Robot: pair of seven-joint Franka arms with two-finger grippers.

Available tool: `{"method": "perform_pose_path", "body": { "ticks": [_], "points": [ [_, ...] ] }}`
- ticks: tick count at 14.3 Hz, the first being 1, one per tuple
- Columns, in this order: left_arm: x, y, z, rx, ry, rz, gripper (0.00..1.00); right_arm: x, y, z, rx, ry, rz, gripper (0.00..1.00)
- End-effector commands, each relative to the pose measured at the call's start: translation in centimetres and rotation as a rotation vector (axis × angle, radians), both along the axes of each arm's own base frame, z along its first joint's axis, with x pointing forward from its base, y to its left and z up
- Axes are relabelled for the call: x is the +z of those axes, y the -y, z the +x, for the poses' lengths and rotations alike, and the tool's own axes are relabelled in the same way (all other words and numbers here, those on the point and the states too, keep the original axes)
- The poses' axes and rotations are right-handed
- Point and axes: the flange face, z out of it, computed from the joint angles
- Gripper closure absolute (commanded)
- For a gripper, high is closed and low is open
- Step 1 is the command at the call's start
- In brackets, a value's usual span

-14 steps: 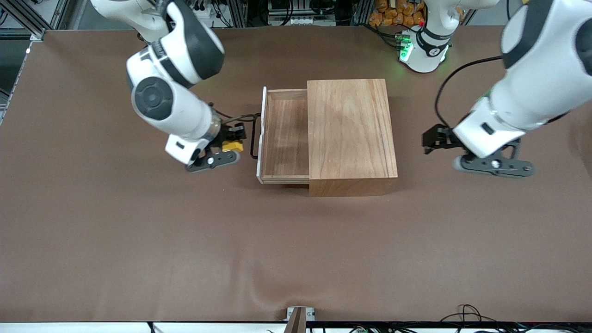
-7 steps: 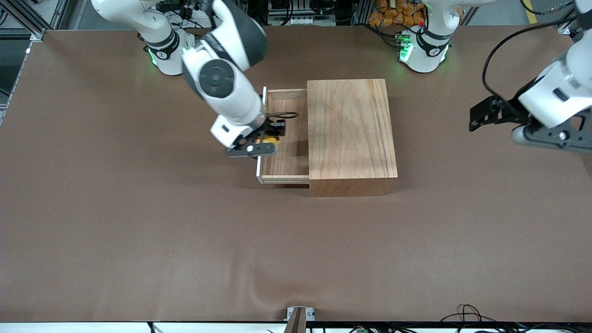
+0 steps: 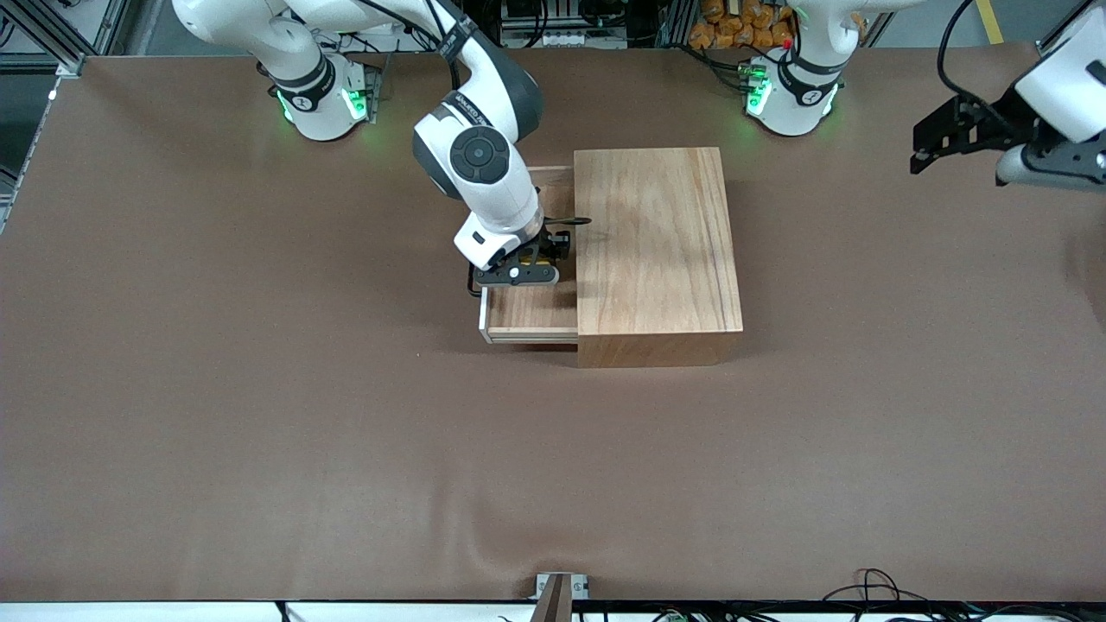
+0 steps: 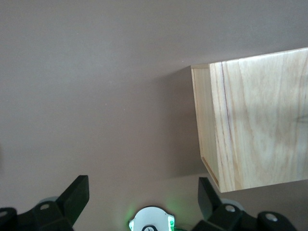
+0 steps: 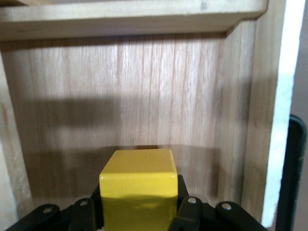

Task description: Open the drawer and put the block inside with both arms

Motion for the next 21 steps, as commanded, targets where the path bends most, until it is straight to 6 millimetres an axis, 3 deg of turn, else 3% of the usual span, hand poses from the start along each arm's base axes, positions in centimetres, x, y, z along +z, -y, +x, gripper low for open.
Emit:
{"method": "perform_pose_path", "body": {
  "ticks": [1, 4, 7, 11, 14, 17, 19, 21],
  "points": [
    [0.5, -0.7, -3.5, 0.012, 0.004, 0.015, 0.00, 0.4, -0.1, -0.7, -0.025, 0.007, -0.015, 0.00],
    [1.0, -1.8, -1.8, 0.012, 0.072, 0.036, 0.00, 0.9, 0.0, -0.7, -0.037, 0.004, -0.016, 0.00],
    [0.6, -3.8, -0.5, 0.008, 0.111, 0.036, 0.00, 3.8, 1.9, 0.1, -0.056, -0.016, -0.034, 0.00],
    [-0.5, -6.2, 1.3, 0.033, 0.136, 0.053, 0.00, 8.7, 7.4, 2.7, -0.056, -0.025, -0.035, 0.00],
    [-1.7, -7.2, 1.7, 0.038, 0.114, 0.042, 0.00, 11.0, 12.1, 4.3, 0.021, -0.046, -0.042, 0.00],
    [-1.6, -7.1, 1.6, 0.039, 0.117, 0.041, 0.00, 13.7, 18.9, 6.5, 0.085, -0.059, -0.033, 0.00],
    [-2.1, -7.2, 1.6, 0.044, 0.104, 0.042, 0.00, 14.9, 22.0, 7.1, 0.059, -0.073, -0.034, 0.00],
    [-2.5, -7.3, 1.8, 0.062, 0.098, 0.041, 0.00, 14.8, 24.6, 7.0, 0.015, -0.142, -0.060, 0.00]
  ]
}}
